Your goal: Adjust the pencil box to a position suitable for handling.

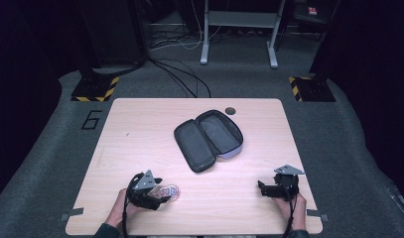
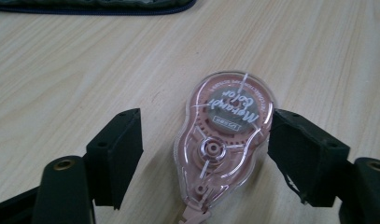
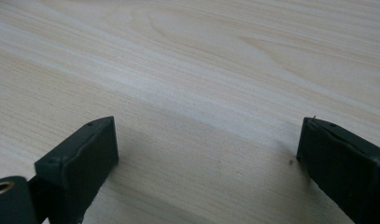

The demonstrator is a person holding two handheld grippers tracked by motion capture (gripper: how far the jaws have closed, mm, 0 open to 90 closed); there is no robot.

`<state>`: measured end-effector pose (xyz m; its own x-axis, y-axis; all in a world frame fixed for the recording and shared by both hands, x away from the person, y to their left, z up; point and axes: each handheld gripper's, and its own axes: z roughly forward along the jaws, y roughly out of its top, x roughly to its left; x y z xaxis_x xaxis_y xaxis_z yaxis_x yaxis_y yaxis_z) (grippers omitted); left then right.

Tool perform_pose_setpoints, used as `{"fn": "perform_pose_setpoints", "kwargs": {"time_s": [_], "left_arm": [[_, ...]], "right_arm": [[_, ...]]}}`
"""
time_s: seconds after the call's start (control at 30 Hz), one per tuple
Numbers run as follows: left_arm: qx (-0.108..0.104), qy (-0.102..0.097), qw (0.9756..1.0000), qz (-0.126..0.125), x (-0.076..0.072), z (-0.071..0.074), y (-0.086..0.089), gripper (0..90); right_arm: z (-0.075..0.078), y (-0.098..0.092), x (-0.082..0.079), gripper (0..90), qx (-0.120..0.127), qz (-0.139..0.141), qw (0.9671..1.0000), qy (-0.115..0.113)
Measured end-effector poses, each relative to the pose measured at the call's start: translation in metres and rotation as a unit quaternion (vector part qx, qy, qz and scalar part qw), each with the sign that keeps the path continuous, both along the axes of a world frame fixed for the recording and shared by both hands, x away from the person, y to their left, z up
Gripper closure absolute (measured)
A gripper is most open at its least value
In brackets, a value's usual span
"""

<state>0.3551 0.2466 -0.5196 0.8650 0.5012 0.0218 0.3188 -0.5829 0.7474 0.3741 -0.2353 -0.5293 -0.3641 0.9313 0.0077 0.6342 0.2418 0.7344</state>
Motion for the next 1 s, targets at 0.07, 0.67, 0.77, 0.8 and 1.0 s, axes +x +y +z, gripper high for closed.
{"fn": "perform_pose_setpoints", "kwargs": {"time_s": [0.07,0.67,0.77,0.8,1.0], "left_arm": [[0.001,-0.004,1.0,-0.002,-0.002,-0.001,-0.003,33.5],[-0.007,-0.016,0.9986,0.05,-0.009,-0.002,-0.007,50.0],[-0.016,-0.024,0.9976,0.063,-0.01,0.001,0.0,50.1],[-0.02,-0.032,0.9968,0.071,-0.01,0.003,0.004,50.1],[-0.02,-0.045,0.9917,0.119,-0.006,0.011,0.031,50.1]], "right_arm": [[0.0,0.0,0.0,4.9,0.0,0.0,1.0,0.0],[0.0,0.0,0.0,4.9,0.0,-0.001,1.0,-0.001],[0.0,0.0,0.0,4.9,0.0,0.0,1.0,-0.001],[0.0,0.0,0.0,4.9,0.0,0.0,1.0,-0.001],[0.0,0.0,0.0,4.9,0.0,-0.001,1.0,-0.001]]}}
